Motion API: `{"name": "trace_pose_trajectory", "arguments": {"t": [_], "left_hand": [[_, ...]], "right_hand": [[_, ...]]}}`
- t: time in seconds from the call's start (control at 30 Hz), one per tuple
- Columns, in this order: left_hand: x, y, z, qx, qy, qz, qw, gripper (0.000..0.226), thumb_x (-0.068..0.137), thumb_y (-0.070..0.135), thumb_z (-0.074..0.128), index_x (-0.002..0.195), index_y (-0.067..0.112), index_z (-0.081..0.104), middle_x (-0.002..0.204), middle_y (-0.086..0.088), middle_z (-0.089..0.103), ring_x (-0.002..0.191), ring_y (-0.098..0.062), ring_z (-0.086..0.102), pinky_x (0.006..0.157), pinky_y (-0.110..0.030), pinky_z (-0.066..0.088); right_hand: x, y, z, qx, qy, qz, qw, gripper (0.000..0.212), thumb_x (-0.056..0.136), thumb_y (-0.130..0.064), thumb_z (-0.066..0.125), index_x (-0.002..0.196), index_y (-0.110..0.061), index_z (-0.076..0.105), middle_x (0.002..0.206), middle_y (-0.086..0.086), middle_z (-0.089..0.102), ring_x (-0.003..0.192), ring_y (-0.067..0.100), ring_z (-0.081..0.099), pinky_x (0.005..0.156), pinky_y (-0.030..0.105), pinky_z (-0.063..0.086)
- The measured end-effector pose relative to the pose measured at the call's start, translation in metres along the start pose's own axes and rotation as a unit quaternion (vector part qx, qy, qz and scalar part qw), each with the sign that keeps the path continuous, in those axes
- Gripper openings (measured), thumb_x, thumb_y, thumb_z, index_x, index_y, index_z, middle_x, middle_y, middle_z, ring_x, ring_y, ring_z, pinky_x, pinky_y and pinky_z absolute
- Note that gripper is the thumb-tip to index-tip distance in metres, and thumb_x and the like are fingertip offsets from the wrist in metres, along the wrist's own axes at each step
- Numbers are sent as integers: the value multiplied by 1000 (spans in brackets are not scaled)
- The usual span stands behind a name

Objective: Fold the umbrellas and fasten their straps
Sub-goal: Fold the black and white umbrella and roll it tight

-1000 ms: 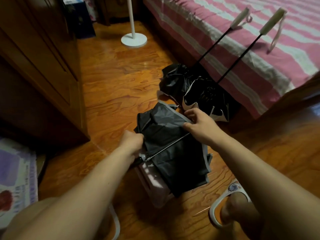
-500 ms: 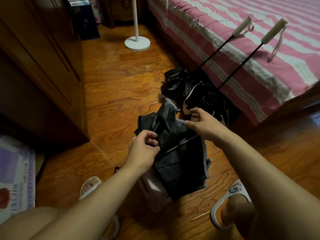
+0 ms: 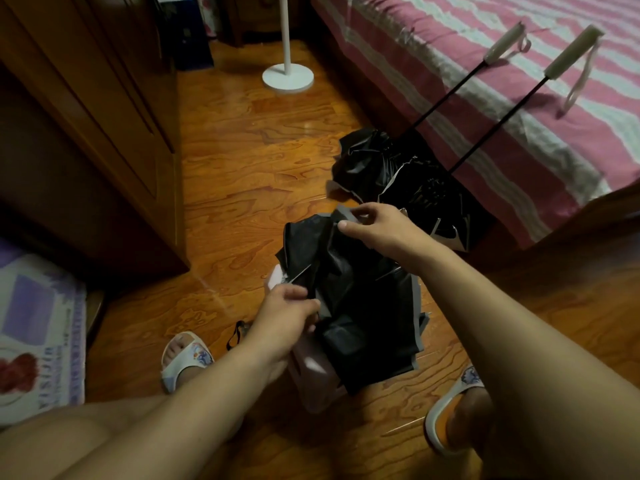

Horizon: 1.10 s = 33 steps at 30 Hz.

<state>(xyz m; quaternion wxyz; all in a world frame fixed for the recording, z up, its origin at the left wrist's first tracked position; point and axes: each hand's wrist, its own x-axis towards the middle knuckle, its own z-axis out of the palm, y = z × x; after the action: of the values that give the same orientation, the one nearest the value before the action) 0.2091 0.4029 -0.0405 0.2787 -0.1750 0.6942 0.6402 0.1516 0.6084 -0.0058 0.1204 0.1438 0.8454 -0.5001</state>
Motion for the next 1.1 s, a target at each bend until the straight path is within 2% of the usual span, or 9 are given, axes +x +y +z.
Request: {"name": "trace_pose_trajectory", "arguments": {"t": [0.1, 0.3, 0.43, 0.53, 0.6, 0.67, 0.77, 0.93, 1.1], "left_hand": [[1, -3, 2, -53, 19, -38, 998, 22, 95, 3, 65, 114, 8, 56, 94, -9, 64, 80, -17, 63, 72, -31, 52], [-11, 17, 1, 52, -21, 135, 989, 47, 89, -10, 68, 115, 28, 63, 125, -4, 66, 89, -25, 65, 96, -38, 55], [-13, 21, -6, 121, -87, 215, 965, 86, 91, -9, 66, 135, 60, 39, 87, 23, 73, 112, 2, 62, 122, -51, 29], [-11, 18, -11, 166, -102, 248, 949, 101, 92, -5, 67, 148, 65, 21, 76, 18, 66, 77, -14, 66, 112, -56, 42], [-11, 19, -11, 166, -122, 248, 947, 103, 92, -4, 68, 149, 65, 18, 84, 25, 64, 82, -26, 67, 100, -50, 54], [-12, 22, -10, 147, -128, 243, 950, 93, 93, 4, 70, 151, 61, 23, 110, 37, 59, 93, -12, 68, 100, -38, 55], [-12, 27, -7, 90, -75, 232, 966, 58, 98, 23, 66, 141, 54, 42, 141, 9, 54, 120, -1, 58, 110, -34, 46], [-8, 38, -2, 36, 13, 232, 972, 55, 92, 4, 72, 118, 52, 62, 123, 0, 62, 100, -10, 68, 102, -45, 54], [-13, 39, -2, 76, -32, 254, 964, 78, 90, -7, 69, 150, 36, 43, 97, 28, 70, 75, -3, 64, 103, -38, 53]], "right_hand": [[-4, -1, -3, 0, -30, 0, 1000, 26, 93, -38, 73, 99, -13, 72, 77, -2, 67, 68, 9, 63, 62, 26, 48], [-22, -2, -33, 185, 19, -23, 982, 24, 100, -28, 64, 92, -7, 71, 85, 11, 71, 68, 17, 70, 58, 28, 55], [-33, 7, -53, 168, 20, -11, 986, 24, 101, -27, 63, 95, -6, 70, 85, 13, 72, 70, 20, 70, 64, 34, 54], [-39, 11, -55, 169, 32, -15, 985, 25, 100, -28, 64, 102, -4, 73, 101, 22, 75, 88, 34, 72, 78, 47, 54], [-45, 11, -58, 181, 38, -34, 982, 23, 101, -27, 63, 99, -7, 74, 95, 16, 76, 86, 33, 72, 77, 45, 55], [-50, 11, -60, 195, 39, -54, 979, 24, 100, -28, 64, 96, -5, 73, 91, 13, 74, 82, 32, 67, 74, 45, 50], [-55, 11, -61, 198, 23, -67, 978, 26, 99, -27, 64, 91, -4, 72, 89, 13, 72, 80, 32, 64, 75, 44, 47], [-61, 8, -50, 188, -2, -56, 981, 22, 103, -22, 58, 90, -12, 73, 84, 2, 75, 77, 13, 72, 72, 26, 58], [-56, 8, -46, 178, 63, -20, 982, 28, 100, -28, 64, 99, -2, 72, 102, 22, 74, 97, 38, 73, 96, 58, 53]]}}
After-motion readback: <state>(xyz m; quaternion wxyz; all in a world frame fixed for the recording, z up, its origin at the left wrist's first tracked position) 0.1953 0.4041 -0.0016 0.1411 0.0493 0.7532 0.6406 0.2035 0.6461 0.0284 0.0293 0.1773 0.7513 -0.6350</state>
